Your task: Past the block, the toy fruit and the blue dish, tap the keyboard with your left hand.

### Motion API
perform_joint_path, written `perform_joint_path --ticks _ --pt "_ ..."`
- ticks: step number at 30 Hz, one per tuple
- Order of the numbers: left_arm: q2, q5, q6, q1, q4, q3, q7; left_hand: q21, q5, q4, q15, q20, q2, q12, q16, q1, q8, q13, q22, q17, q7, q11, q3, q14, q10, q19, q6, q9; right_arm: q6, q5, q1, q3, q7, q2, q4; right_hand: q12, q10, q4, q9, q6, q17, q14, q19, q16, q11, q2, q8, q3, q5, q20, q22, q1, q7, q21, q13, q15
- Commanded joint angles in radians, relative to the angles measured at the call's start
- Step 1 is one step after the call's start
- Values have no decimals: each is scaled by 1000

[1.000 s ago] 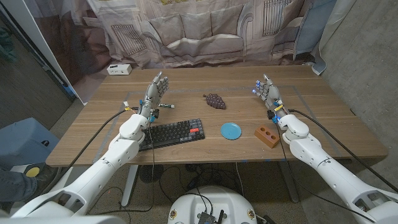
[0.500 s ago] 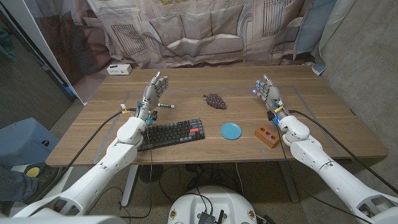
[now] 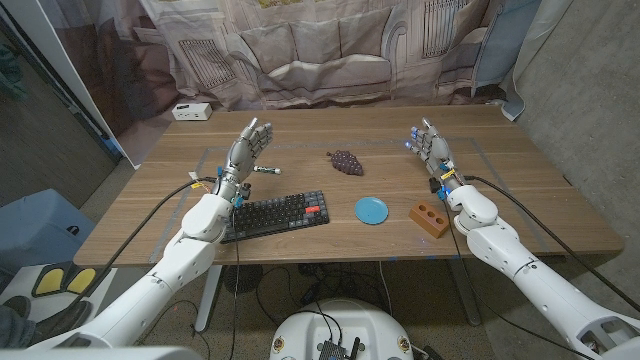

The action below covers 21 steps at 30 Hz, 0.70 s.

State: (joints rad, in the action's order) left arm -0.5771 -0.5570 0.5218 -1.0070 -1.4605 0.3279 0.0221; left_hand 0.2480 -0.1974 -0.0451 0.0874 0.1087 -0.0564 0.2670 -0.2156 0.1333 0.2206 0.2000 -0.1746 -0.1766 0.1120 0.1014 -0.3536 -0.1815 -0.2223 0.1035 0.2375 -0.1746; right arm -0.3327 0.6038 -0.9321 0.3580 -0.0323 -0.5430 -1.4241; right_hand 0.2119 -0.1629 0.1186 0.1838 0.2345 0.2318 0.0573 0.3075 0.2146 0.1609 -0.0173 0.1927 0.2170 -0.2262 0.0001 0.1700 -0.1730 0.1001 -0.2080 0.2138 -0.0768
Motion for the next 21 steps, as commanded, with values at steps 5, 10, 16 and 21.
perform_joint_path --ticks 5,10,16,21 --pt "-18 17 43 -58 -62 -11 8 5 2 -10 0 8 2 9 -9 13 4 0 -4 -3 2 -2 -1 -33 -33 35 32 -5 0 -41 -3 -13 -25 -37 -25 6 -13 6 2 17 2 8 12 2 -4 1 6 7 -3 1 2 -14 1 0 -1 -4" --pt "-20 49 79 -79 -70 -21 -10 5 3 -14 -7 10 -3 13 -10 12 6 0 -4 -3 1 -6 3 -55 -56 52 55 -6 -27 -26 -18 -21 -4 -37 -27 9 -22 9 2 27 0 13 16 3 -5 3 9 7 -2 2 2 -17 1 0 -2 -6" --pt "-54 159 92 -114 -108 -42 -69 6 3 -21 -9 13 -14 18 -13 12 10 0 -3 -3 5 -11 9 -86 -82 76 86 -6 -82 -8 -36 -22 37 -27 -38 11 -29 9 2 31 0 20 25 5 -4 2 10 7 -1 1 2 -17 1 -2 -2 -1" --pt "-82 122 77 -147 -147 -51 -45 7 2 -25 -9 14 -18 20 -14 14 11 1 -3 -3 4 -13 12 -102 -98 94 101 -7 -88 -13 -50 -23 16 -17 -56 11 -33 8 2 35 -1 24 31 6 -6 2 11 6 0 0 2 -15 1 -3 -3 1"
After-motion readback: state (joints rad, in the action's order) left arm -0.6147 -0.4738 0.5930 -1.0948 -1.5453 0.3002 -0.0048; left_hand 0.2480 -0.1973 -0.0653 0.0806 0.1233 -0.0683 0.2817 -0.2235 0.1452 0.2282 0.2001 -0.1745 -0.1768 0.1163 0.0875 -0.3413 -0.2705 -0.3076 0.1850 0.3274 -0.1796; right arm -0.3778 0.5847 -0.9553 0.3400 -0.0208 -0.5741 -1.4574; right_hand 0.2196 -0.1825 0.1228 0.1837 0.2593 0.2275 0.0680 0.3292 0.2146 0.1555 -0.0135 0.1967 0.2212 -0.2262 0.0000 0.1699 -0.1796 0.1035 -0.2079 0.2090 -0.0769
